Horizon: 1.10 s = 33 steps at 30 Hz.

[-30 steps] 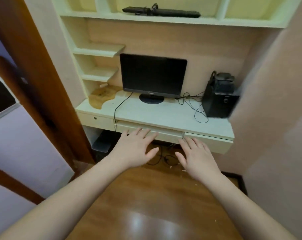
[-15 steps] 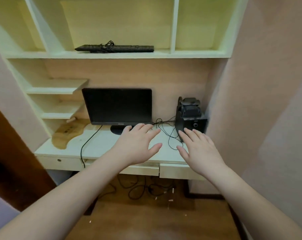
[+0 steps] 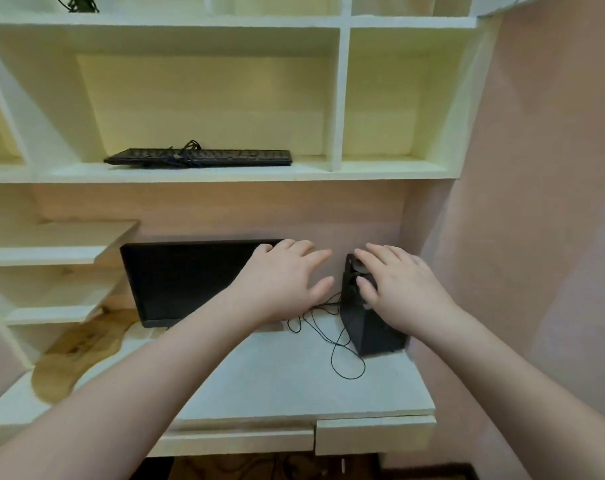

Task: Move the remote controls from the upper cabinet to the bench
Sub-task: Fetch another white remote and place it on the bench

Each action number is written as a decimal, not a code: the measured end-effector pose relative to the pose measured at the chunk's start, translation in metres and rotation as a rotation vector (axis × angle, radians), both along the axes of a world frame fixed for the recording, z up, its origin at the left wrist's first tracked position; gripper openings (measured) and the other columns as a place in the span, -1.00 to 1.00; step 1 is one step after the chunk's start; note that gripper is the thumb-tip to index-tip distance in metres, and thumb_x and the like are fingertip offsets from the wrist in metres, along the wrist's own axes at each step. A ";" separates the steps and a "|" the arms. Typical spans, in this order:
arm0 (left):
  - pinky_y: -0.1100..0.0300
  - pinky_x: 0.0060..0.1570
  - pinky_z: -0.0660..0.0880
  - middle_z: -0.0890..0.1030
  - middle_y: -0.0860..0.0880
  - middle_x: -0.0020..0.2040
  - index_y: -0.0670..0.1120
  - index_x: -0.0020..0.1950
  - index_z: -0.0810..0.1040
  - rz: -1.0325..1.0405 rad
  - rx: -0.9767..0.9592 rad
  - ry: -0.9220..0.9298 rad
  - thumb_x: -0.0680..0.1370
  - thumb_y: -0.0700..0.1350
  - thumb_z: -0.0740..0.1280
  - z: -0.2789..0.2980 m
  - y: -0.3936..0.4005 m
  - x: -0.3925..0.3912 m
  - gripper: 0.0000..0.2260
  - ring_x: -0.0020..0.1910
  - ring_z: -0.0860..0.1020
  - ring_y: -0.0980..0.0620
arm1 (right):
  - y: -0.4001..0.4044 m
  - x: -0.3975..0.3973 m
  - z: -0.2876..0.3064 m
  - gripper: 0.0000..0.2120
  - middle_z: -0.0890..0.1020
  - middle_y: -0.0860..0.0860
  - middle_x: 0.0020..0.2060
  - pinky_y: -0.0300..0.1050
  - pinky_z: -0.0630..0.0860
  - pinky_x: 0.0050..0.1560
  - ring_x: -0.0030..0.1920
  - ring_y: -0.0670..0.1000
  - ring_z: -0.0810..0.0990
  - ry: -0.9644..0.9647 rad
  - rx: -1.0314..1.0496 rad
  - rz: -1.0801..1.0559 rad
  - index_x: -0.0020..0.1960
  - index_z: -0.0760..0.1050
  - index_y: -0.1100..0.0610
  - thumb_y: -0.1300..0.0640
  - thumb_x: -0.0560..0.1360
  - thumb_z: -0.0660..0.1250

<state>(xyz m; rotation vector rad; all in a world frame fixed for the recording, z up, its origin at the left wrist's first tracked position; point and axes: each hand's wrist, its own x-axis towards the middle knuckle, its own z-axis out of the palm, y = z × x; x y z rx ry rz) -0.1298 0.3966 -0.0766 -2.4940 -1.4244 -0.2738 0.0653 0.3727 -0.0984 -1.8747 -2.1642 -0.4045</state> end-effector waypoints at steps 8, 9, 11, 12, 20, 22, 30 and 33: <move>0.04 0.28 0.33 0.41 0.09 0.39 0.13 0.44 0.33 -0.151 0.098 -0.075 0.59 0.19 0.06 0.056 0.070 0.001 -0.57 0.35 0.38 0.04 | 0.055 0.006 0.051 -0.48 0.22 -0.05 0.51 -0.06 0.12 0.46 0.50 0.00 0.17 -0.014 0.049 -0.056 0.52 0.12 -0.02 -0.11 0.59 0.04; 0.05 0.28 0.33 0.44 0.09 0.37 0.12 0.42 0.36 -0.169 0.119 -0.100 0.59 0.18 0.08 0.065 0.076 0.004 -0.59 0.33 0.40 0.04 | 0.059 0.011 0.060 -0.48 0.22 -0.04 0.51 -0.06 0.12 0.47 0.50 0.00 0.16 -0.017 0.052 -0.060 0.53 0.11 -0.02 -0.11 0.59 0.03; 0.05 0.26 0.35 0.47 0.10 0.34 0.11 0.40 0.38 -0.183 0.148 -0.137 0.60 0.17 0.09 0.083 0.086 0.011 -0.60 0.29 0.43 0.04 | 0.065 0.019 0.082 -0.48 0.21 -0.04 0.52 -0.05 0.12 0.47 0.50 0.01 0.17 -0.013 0.063 -0.071 0.53 0.10 -0.02 -0.11 0.60 0.02; 0.04 0.25 0.36 0.48 0.10 0.32 0.11 0.40 0.39 -0.188 0.172 -0.132 0.60 0.17 0.09 0.092 0.091 0.016 -0.60 0.28 0.44 0.04 | 0.068 0.024 0.094 -0.49 0.21 -0.05 0.51 -0.04 0.14 0.47 0.49 0.02 0.19 -0.013 0.080 -0.074 0.53 0.11 -0.02 -0.11 0.60 0.03; 0.08 0.18 0.40 0.48 0.09 0.31 0.12 0.36 0.41 -0.186 0.259 -0.193 0.60 0.16 0.11 0.179 0.128 0.073 -0.63 0.24 0.46 0.04 | 0.107 0.064 0.191 -0.55 0.32 -0.06 0.45 -0.04 0.23 0.40 0.44 0.01 0.27 -0.012 0.242 0.027 0.48 0.22 -0.03 -0.05 0.60 0.07; 0.10 0.17 0.41 0.48 0.09 0.32 0.12 0.35 0.42 -0.175 0.276 -0.223 0.59 0.16 0.12 0.201 0.133 0.086 -0.64 0.22 0.47 0.05 | 0.117 0.075 0.214 -0.55 0.33 -0.05 0.44 -0.02 0.24 0.40 0.43 0.01 0.27 -0.015 0.299 0.052 0.47 0.23 -0.02 -0.06 0.60 0.07; 0.01 0.17 0.47 0.57 0.05 0.22 0.08 0.28 0.47 -0.073 0.401 -0.319 0.57 0.11 0.19 0.269 0.162 0.122 -0.69 0.21 0.50 0.02 | 0.152 0.110 0.282 -0.61 0.40 -0.05 0.38 -0.02 0.29 0.33 0.38 0.02 0.33 0.059 0.473 0.169 0.41 0.32 -0.01 0.01 0.60 0.06; 0.06 0.16 0.47 0.57 0.04 0.20 0.05 0.26 0.49 -0.066 0.425 -0.339 0.57 0.06 0.22 0.285 0.177 0.133 -0.72 0.20 0.51 0.04 | 0.173 0.119 0.297 -0.62 0.41 -0.05 0.38 -0.03 0.30 0.31 0.35 0.02 0.35 0.093 0.517 0.203 0.41 0.33 0.00 0.04 0.61 0.04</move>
